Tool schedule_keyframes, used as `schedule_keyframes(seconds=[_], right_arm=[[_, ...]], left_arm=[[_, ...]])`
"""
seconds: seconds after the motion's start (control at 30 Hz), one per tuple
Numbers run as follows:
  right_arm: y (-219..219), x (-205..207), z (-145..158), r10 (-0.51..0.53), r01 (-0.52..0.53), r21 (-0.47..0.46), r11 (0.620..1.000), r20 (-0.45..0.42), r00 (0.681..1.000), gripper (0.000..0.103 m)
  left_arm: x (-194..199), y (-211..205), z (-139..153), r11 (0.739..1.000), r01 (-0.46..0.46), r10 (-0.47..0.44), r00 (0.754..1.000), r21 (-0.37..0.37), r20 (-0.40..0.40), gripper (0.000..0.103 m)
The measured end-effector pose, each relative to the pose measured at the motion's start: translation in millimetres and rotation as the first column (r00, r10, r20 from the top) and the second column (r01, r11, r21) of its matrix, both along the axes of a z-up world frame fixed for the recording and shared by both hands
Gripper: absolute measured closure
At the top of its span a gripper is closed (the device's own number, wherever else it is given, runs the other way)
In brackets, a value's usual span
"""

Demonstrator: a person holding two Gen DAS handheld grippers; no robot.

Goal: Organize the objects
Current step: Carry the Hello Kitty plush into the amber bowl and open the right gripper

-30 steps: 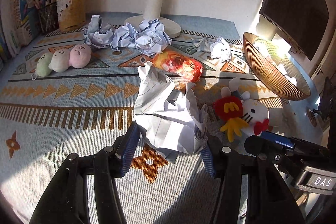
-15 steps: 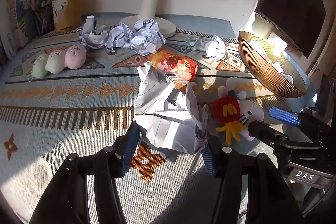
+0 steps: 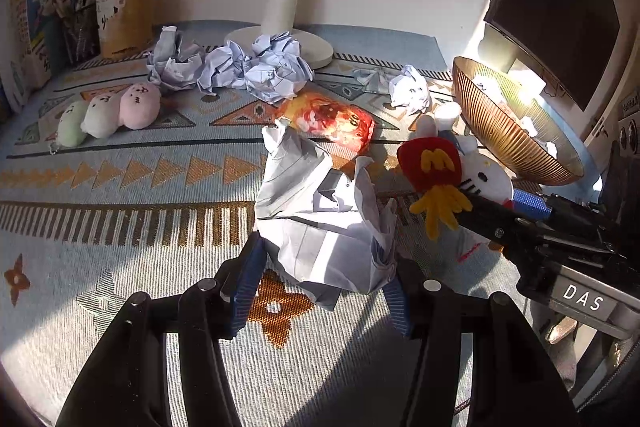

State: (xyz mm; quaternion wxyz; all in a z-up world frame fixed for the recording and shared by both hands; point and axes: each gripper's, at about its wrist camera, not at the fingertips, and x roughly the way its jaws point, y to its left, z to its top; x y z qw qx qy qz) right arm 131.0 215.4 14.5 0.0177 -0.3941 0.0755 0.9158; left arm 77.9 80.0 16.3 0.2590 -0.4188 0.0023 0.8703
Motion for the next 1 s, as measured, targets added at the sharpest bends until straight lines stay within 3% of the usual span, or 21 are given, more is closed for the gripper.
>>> schedule_keyframes(seconds=[0.13,0.27,0.37,0.53,0.67,0.73,0.8,0.93,1.0], right_arm=[[3.6,-1.5,-8.6,-0.019,0.02,-0.016,1.0,0.028,0.999,0.047],[10.2,0.0,-10.8,-0.027,0.029,-0.038,0.999,0.063,0.998,0.036],[13.9,8.4,-9.7,-0.028,0.029,-0.02,0.999,0.074,0.997,0.035],[8.2,7.9,-0.9,0.004,-0.01,0.108,0.994,0.057,0.998,0.027],[-6.2,-3.3,2.2,0.115,-0.124,0.185,0.975,0.059,0.992,0.024],[-9.2,-10.6,-5.0,0.148,-0.164,0.187,0.969,0.093,0.985,0.026],[-11.3,-11.9,-10.4,0.168,-0.183,0.173,0.968,0.097,0.981,0.048],[-15.6,-6.0,-9.1,0.121,-0.13,0.21,0.969,0.054,0.991,0.048],[-10.4,-2.2,-1.7,0.101,-0.104,0.15,0.983,0.026,0.995,0.048]], left_arm=[[1.0,-0.7,0.6,1.0,0.0,0.0,1.0,0.002,-0.004,0.05],[-0.2,-1.4,0.4,1.0,0.0,0.0,1.0,0.006,0.002,0.05],[0.2,-1.9,0.9,1.0,0.0,0.0,1.0,0.011,0.001,0.049],[1.5,-1.4,1.6,1.0,0.002,-0.002,1.0,0.01,0.0,0.049],[1.3,-1.3,1.4,1.0,-0.002,0.002,1.0,0.01,0.002,0.049],[0.6,-1.2,1.1,1.0,-0.002,0.002,1.0,0.011,0.006,0.049],[0.2,-1.5,0.9,1.0,-0.003,0.003,1.0,0.012,0.007,0.049],[0.1,-2.1,0.9,1.0,-0.003,0.003,1.0,0.014,0.007,0.049],[0.1,-2.2,1.1,1.0,-0.002,0.002,1.0,0.014,0.007,0.049]])
